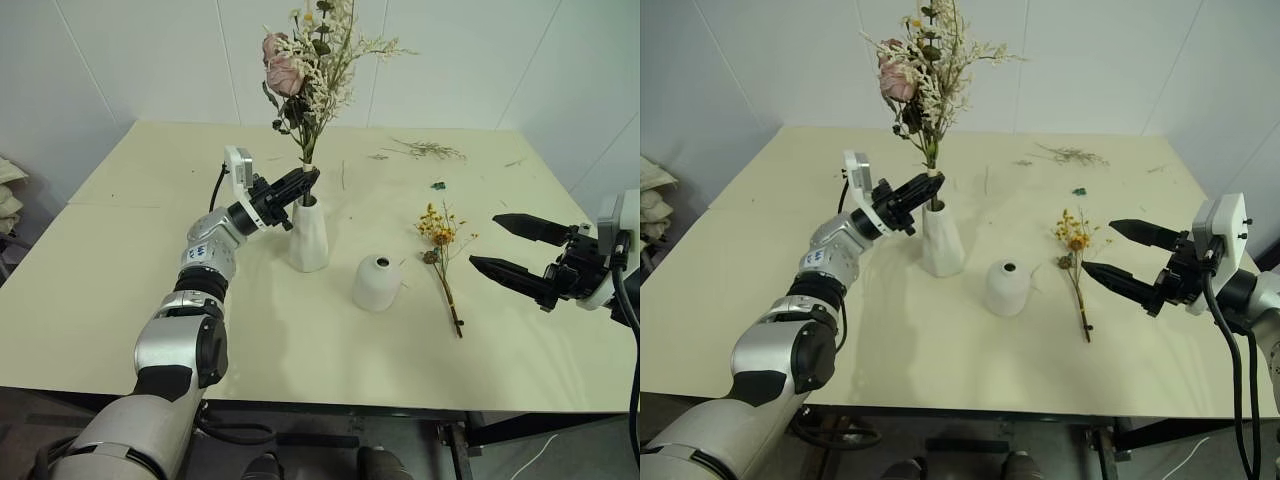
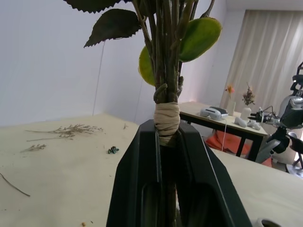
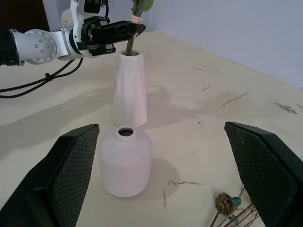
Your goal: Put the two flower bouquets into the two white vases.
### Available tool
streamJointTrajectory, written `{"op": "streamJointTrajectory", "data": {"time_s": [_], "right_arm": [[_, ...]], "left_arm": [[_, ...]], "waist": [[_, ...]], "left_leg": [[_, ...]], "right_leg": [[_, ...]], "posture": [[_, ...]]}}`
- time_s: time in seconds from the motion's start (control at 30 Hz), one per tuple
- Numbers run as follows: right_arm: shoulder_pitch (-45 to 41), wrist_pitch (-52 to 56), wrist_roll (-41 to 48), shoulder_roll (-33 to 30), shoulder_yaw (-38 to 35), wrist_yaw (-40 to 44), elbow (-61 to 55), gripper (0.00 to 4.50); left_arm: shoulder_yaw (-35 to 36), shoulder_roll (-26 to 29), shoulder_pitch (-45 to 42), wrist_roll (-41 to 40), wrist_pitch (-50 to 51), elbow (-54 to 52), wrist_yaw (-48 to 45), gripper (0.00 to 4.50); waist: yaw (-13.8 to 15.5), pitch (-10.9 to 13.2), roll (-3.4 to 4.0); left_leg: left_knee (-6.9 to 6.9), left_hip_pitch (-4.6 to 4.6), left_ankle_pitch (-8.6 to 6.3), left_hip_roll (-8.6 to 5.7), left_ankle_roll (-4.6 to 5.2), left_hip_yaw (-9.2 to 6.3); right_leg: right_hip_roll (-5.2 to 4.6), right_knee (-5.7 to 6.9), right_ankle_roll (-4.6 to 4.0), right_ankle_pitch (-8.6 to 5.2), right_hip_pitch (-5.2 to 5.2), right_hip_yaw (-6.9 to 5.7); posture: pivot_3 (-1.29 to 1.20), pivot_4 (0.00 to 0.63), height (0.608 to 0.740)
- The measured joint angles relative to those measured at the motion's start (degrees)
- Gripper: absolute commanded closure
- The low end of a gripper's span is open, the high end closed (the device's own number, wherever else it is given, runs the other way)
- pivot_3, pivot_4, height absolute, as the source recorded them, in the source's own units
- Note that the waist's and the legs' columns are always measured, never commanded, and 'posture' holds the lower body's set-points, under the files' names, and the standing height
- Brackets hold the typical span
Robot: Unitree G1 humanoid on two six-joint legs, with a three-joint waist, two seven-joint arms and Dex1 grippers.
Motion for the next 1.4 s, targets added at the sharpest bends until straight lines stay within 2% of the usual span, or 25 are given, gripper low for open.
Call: {"op": "streamJointTrajectory", "data": {"time_s": [0.43, 0.63, 0.83, 1.03, 1.2, 1.4], "right_arm": [[0.3, -0.3, -0.1, 0.0, 0.0, 0.0, 0.2, 0.0], [-0.1, -1.0, -0.5, 0.0, 0.3, 0.2, 0.5, 0.0], [0.3, 0.2, -1.9, -0.7, 2.2, -0.1, 1.1, 0.0], [1.8, 3.7, -5.0, -1.9, 4.8, -2.9, 1.3, 0.0], [1.4, 10.9, -7.2, -3.4, 8.9, -7.0, 1.8, 0.0], [-4.8, 21.1, -11.2, -4.7, 17.9, -12.0, 5.2, 0.0]], "left_arm": [[-2.5, 2.7, 1.6, 2.2, 0.0, -1.9, -3.4, 0.01], [-4.7, 6.9, 1.7, 3.0, 0.8, -5.9, -7.8, 0.01], [-8.2, 15.6, 4.0, 5.8, 0.9, -10.2, -14.8, 0.01], [-8.6, 22.0, 8.6, 5.9, 2.1, -14.3, -20.1, 0.01], [-6.9, 25.9, 14.2, 2.4, 7.7, -22.2, -21.9, 0.01], [-3.1, 30.2, 29.4, -8.0, 19.8, -38.7, -21.9, 0.01]], "waist": [[0.0, 0.0, 0.0], [-0.1, 0.0, 0.0], [-0.1, 0.0, 0.01], [-0.1, 0.0, 0.01], [-0.1, 0.0, 0.02], [-0.7, 0.0, 0.04]], "left_leg": [[0.01, 0.01, 0.0, 0.0, 0.0, 0.0], [0.01, 0.01, 0.0, 0.01, 0.0, 0.0], [0.0, 0.02, 0.0, 0.01, 0.01, 0.0], [0.0, 0.01, -0.01, 0.02, 0.01, -0.01], [0.0, 0.03, -0.01, 0.04, 0.02, -0.02], [-0.05, 0.06, -0.01, 0.12, 0.03, -0.01]], "right_leg": [[0.0, 0.02, -0.01, 0.0, 0.0, 0.0], [0.01, 0.03, -0.01, 0.0, 0.0, 0.0], [0.01, 0.05, -0.06, -0.03, 0.0, 0.0], [0.01, 0.08, -0.11, -0.05, -0.01, 0.0], [0.01, 0.15, -0.18, -0.09, -0.03, 0.0], [0.04, 0.24, -0.34, -0.17, -0.12, 0.01]], "posture": [[0.0, 0.15, 0.74], [0.0, 0.15, 0.74], [0.0, 0.15, 0.74], [0.0, 0.15, 0.74], [0.0, 0.15, 0.74], [0.0, 0.15, 0.74]]}}
